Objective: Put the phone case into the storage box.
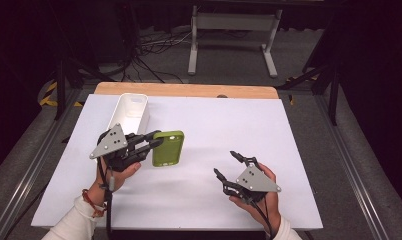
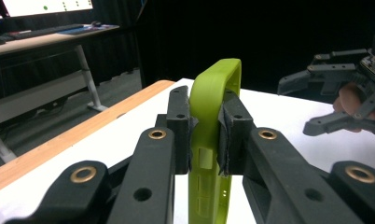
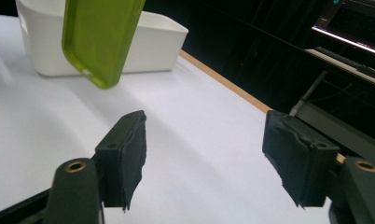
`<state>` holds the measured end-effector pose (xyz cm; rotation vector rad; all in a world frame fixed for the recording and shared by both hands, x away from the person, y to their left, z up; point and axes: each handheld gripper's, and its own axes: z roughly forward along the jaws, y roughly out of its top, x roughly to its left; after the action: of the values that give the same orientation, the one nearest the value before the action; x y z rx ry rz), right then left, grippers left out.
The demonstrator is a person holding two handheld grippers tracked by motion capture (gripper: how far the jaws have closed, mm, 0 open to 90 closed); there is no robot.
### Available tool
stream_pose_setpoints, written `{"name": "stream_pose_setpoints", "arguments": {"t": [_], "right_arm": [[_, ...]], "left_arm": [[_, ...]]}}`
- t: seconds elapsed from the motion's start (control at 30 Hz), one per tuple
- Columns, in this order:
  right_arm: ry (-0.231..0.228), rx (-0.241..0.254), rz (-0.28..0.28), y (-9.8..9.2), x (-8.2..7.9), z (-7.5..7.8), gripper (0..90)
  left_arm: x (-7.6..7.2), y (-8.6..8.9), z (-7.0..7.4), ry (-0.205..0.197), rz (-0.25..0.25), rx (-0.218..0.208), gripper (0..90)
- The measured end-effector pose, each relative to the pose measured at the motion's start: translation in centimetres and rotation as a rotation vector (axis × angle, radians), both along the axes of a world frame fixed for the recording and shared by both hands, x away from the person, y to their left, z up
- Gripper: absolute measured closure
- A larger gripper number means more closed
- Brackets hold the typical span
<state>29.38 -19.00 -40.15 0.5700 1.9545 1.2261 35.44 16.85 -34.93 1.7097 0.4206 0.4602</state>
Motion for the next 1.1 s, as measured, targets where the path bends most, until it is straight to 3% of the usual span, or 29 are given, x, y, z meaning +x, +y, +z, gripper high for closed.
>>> {"name": "stream_pose_setpoints", "arguments": {"t": [0.57, 1.1], "right_arm": [[0.006, -0.017, -0.051, -2.9, -1.2, -1.5, 23.6], [0.013, -0.013, -0.052, -3.1, -1.1, -1.7, 21.6]], "left_arm": [[-0.1, 1.7, 1.0, -0.021, 0.027, -0.023, 77.9], [-0.3, 5.4, 2.5, -0.058, 0.101, -0.083, 77.8]]}}
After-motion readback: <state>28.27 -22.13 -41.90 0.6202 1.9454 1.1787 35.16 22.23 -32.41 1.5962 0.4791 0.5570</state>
